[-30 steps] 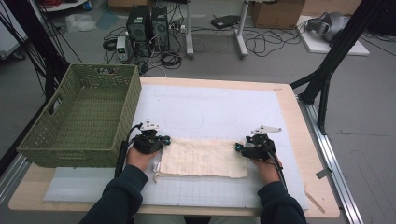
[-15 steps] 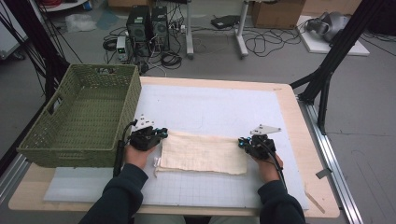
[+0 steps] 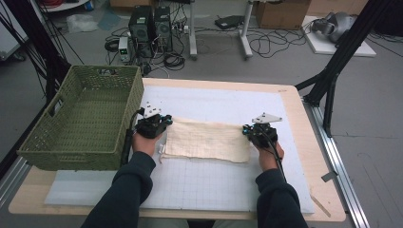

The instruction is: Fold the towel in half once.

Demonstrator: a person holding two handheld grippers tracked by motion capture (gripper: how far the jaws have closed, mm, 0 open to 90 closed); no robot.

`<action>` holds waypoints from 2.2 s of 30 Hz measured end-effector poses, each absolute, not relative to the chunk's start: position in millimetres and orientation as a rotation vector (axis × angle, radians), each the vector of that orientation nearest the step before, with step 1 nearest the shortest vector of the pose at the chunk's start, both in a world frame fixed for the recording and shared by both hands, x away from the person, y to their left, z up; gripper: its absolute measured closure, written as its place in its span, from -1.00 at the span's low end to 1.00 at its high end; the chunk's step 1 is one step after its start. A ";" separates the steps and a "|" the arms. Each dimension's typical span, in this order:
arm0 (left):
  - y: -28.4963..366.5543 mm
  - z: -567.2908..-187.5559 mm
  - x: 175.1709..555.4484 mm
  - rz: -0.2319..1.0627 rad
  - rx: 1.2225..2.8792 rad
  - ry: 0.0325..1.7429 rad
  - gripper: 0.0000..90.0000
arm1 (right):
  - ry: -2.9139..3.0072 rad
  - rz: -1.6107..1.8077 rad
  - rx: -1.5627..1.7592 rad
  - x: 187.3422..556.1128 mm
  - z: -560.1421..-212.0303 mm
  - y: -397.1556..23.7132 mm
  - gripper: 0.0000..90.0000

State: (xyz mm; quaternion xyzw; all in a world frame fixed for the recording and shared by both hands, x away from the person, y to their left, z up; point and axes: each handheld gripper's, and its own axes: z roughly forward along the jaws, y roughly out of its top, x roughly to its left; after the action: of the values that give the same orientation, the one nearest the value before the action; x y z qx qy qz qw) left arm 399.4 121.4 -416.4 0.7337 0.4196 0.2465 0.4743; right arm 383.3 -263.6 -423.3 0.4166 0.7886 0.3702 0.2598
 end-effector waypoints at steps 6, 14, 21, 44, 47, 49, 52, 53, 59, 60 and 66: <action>120.9 -424.3 409.1 0.583 1.799 1.061 0.92 | 2.101 0.996 1.165 395.1 -426.1 -260.9 0.88; 117.4 -437.1 414.7 0.560 1.862 1.101 0.85 | 2.118 0.937 1.207 404.1 -439.6 -257.0 0.81; 126.9 -426.2 408.3 0.565 1.786 1.135 0.10 | 2.047 0.975 1.250 401.0 -433.4 -265.1 0.34; 136.8 -433.9 356.7 0.424 1.850 1.026 0.26 | 2.346 1.023 1.091 326.6 -442.5 -273.3 0.33; 135.6 -435.3 355.2 0.416 1.882 1.048 0.17 | 2.315 0.993 1.138 327.3 -443.8 -277.7 0.34; 134.3 -437.2 352.0 0.422 1.888 1.050 0.13 | 2.307 0.999 1.177 328.1 -443.9 -281.9 0.34; 132.4 -444.7 348.9 0.399 1.923 1.062 0.11 | 2.317 1.039 1.230 328.9 -445.1 -284.1 0.41; 131.1 -446.4 349.3 0.388 1.948 1.066 0.11 | 2.321 1.047 1.237 328.4 -445.3 -283.3 0.46; 126.8 -448.8 348.2 0.410 2.018 1.049 0.30 | 2.352 1.101 1.231 327.3 -446.5 -282.3 0.82; 128.0 -448.7 347.8 0.388 2.015 1.039 0.48 | 2.356 1.099 1.221 327.5 -446.4 -282.3 0.84; 129.8 -449.0 336.9 0.375 2.007 1.032 0.90 | 2.368 1.011 1.168 325.3 -441.9 -276.8 0.89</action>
State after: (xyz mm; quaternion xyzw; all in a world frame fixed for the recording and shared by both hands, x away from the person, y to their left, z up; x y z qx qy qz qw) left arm 336.9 129.8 -449.0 0.7985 0.4106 0.1491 0.4142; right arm 325.3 -276.8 -441.9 0.4079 0.8272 0.3533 0.1566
